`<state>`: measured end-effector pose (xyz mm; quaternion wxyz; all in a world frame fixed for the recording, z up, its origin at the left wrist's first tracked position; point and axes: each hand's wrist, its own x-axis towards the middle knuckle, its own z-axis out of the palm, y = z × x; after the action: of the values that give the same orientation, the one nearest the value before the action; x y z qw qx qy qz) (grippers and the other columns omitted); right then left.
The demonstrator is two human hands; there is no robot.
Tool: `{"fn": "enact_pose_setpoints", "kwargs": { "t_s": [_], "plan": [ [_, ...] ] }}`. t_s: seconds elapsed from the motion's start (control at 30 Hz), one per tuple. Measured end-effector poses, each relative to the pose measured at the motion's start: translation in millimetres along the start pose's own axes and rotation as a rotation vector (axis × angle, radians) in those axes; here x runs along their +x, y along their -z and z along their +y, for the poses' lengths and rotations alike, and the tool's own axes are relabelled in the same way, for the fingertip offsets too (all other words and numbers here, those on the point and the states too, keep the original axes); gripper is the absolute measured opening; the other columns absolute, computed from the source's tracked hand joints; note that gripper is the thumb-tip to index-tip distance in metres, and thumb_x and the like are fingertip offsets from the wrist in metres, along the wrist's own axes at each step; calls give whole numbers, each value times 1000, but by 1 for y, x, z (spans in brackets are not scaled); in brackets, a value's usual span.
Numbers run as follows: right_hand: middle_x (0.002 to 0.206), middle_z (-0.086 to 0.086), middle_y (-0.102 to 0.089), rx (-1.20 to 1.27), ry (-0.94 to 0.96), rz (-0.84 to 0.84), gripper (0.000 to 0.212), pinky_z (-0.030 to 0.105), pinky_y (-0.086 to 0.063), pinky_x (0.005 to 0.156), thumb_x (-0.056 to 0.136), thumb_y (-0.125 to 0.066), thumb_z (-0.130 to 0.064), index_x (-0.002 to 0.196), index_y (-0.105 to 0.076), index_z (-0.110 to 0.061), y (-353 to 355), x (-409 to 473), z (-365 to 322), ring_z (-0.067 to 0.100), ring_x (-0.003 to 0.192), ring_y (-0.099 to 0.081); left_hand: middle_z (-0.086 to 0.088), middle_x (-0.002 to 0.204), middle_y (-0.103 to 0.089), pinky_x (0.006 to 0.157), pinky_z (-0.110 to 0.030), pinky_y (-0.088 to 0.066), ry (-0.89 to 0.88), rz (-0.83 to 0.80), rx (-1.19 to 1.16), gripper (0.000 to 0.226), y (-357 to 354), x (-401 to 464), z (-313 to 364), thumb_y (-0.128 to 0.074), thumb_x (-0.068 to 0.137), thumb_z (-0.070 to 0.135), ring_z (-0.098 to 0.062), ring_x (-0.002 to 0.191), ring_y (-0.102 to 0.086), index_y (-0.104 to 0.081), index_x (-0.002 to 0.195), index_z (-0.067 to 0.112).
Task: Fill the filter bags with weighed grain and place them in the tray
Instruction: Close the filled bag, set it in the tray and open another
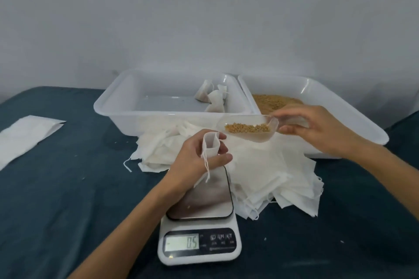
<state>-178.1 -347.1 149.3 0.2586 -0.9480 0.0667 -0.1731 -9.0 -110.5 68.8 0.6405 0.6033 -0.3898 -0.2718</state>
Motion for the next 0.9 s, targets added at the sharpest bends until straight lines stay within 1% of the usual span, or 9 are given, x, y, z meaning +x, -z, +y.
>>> {"fn": "enact_pose_setpoints", "kwargs": {
  "t_s": [0.1,0.27,0.37,0.5,0.57,0.63,0.77,0.83,0.9],
  "plan": [
    [115,-7,-71,-116,56,-12,35,14,-45,95,89,-71,-14,124,-71,-17,1,1,-13,1,108,-63,-8,91,-67,90,-51,-53,-1,-21,4,32,-2,-1,1,-83,78,16,-22,88,-64,-65,103,5],
    [112,-8,-72,-204,104,3,35,10,-40,95,90,-73,-10,125,-71,-18,9,2,-25,2,104,-63,-6,88,-65,87,-42,-51,7,-9,-4,28,-5,0,-3,-83,75,16,-20,85,-63,-67,98,12],
    [110,-11,-72,-270,113,43,33,5,-31,96,90,-74,-10,121,-73,-20,12,4,-27,2,103,-60,-8,89,-66,89,-50,-53,2,3,-19,32,-6,-1,-5,-84,75,17,-21,86,-64,-67,102,10],
    [102,-20,-66,-366,162,31,31,30,-34,101,90,-73,-12,119,-73,-21,17,6,-29,-2,96,-53,-5,89,-67,95,-55,-54,-3,-25,-19,35,-9,-2,-7,-84,76,18,-19,88,-65,-67,106,10],
    [102,-16,-66,-439,205,18,31,36,-32,107,89,-73,-12,119,-73,-22,19,9,-30,1,94,-53,-3,90,-68,98,-57,-52,-5,-35,-5,34,-10,-3,-7,-85,78,17,-19,89,-66,-67,107,13],
    [104,-14,-66,-507,246,27,30,37,-28,114,91,-72,-16,120,-71,-26,22,11,-30,10,97,-58,-2,90,-68,99,-53,-52,-9,-51,17,29,-11,-4,-8,-85,82,16,-18,90,-66,-67,104,16],
    [108,-18,-62,-595,300,20,33,35,-24,117,94,-55,-35,125,-66,-33,27,14,-35,5,102,-54,0,91,-70,92,-28,-53,-15,-62,30,25,-11,-3,-9,-84,85,15,-12,90,-67,-68,103,20],
    [109,-15,-64,-644,332,18,33,35,-23,117,94,-55,-34,126,-64,-34,28,15,-38,8,102,-54,1,93,-72,86,-16,-52,-12,-61,11,28,-11,-3,-8,-85,85,14,-9,90,-68,-69,107,21],
    [109,-11,-66,-667,348,31,33,37,-23,117,93,-58,-29,124,-65,-32,28,15,-41,10,102,-54,2,92,-72,85,-16,-52,-9,-57,-12,29,-11,-3,-8,-85,85,12,-8,89,-69,-70,109,20]
  ]
}}
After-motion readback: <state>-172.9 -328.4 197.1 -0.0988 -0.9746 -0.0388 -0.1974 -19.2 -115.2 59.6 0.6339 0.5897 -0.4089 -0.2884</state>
